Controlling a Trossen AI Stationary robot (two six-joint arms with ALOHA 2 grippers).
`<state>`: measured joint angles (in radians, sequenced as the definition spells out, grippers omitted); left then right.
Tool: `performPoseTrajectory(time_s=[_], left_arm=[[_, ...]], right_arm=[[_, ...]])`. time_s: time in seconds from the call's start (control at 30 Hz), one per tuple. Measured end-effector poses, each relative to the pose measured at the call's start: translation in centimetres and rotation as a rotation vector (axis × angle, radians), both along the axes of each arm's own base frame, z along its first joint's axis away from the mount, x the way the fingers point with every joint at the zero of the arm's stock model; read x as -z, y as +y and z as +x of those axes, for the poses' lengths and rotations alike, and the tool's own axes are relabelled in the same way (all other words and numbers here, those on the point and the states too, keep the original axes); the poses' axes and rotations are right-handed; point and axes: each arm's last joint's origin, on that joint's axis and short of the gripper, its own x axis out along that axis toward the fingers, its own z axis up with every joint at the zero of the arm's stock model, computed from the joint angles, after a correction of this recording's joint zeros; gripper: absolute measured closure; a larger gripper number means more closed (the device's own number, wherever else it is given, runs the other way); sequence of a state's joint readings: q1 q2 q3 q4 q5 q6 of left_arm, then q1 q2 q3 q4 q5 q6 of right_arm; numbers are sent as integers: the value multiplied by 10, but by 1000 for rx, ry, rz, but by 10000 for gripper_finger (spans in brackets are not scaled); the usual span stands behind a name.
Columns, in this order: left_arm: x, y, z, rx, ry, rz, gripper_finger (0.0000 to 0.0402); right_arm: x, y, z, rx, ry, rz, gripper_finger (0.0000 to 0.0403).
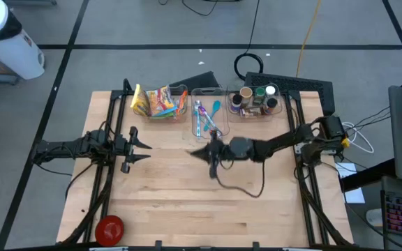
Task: Pick & Place Food Item
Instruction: Put the black spoon into the middle transparent bin
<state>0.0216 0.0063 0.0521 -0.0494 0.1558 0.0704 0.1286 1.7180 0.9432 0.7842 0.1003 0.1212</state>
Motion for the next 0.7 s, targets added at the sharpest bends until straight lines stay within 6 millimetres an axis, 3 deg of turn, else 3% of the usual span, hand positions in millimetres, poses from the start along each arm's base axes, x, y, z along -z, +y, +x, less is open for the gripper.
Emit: performPoseTrajectory(time_s=[0.27, 0.5, 0.7], left_arm=[[0, 0, 0, 0, 0, 0, 249], [0, 0, 0, 0, 0, 0, 249], [0, 0, 0, -1, 0, 0, 249]], right_arm=[[-23, -62, -2, 170, -148, 92, 403], [1, -112, -20, 390, -100, 196, 403], [21, -131, -45, 484, -168, 267, 403]])
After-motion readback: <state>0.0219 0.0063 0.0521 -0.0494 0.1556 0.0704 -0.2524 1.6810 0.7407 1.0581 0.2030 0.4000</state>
